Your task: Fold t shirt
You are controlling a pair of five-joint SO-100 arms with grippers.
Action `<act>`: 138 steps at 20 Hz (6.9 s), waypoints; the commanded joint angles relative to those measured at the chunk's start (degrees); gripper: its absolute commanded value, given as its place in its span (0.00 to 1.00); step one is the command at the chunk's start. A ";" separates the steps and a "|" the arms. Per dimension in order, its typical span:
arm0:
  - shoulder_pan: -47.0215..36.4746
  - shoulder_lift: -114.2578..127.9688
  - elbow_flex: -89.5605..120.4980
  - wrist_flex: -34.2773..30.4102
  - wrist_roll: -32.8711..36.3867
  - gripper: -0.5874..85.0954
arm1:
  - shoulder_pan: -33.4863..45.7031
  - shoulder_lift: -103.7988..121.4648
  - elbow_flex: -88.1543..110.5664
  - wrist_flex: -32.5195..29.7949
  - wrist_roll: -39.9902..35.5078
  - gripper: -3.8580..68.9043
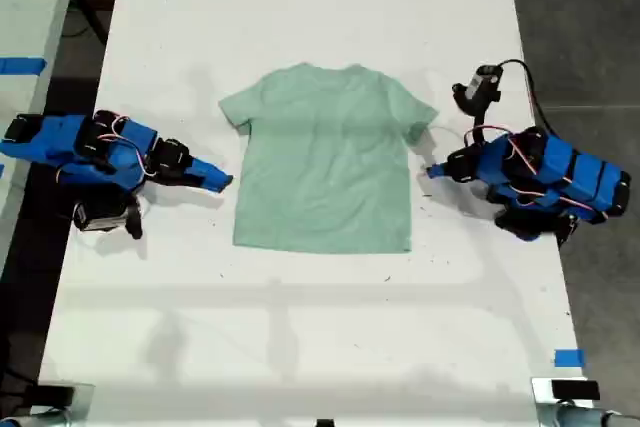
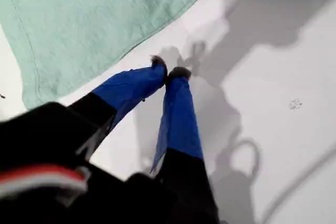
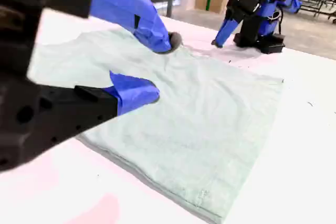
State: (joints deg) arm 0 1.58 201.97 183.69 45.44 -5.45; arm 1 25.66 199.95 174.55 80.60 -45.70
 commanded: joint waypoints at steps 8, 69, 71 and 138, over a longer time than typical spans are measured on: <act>0.18 0.35 0.97 0.00 0.18 0.14 | 14.68 0.62 2.29 -1.32 -1.05 0.10; 0.18 0.35 0.97 0.00 0.18 0.14 | 24.96 -95.98 -70.31 -17.67 14.50 0.08; 0.18 0.35 0.97 0.00 0.18 0.14 | 22.24 -101.34 -84.37 -11.43 13.36 0.08; -0.35 0.35 0.97 0.00 0.18 0.18 | 5.71 0.79 -0.18 0.79 22.59 0.11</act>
State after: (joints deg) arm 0 1.58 201.97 183.69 45.44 -5.45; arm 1 31.20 200.21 173.32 81.12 -23.64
